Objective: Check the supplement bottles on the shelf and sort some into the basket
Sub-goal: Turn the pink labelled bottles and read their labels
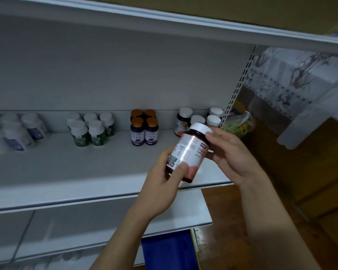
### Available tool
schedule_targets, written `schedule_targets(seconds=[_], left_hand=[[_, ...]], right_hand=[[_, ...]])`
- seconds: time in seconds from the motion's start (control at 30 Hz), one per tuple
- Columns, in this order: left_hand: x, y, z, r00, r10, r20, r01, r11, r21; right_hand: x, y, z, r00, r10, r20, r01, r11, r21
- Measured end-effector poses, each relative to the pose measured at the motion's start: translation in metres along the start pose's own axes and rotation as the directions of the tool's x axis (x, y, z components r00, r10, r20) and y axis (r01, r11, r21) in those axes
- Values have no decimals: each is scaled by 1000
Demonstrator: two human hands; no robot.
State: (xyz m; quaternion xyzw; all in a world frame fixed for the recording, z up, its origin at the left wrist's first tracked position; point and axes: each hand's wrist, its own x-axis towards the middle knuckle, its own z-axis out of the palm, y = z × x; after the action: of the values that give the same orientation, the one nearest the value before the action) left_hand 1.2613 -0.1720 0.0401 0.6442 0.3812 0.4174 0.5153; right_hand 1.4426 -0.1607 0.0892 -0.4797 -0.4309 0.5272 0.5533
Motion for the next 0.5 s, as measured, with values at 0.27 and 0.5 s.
schedule_targets(seconds=[0.27,0.5], left_hand=[[4,-3,-2,998,-23,56,19,997,70],[7,-1,-3,1000,11,13,-14,966,257]], right_hand=[[3,-1,4,997,-55,-59,53,998,-34],[7,-5,9,977,-90,-196,53,981,-185]])
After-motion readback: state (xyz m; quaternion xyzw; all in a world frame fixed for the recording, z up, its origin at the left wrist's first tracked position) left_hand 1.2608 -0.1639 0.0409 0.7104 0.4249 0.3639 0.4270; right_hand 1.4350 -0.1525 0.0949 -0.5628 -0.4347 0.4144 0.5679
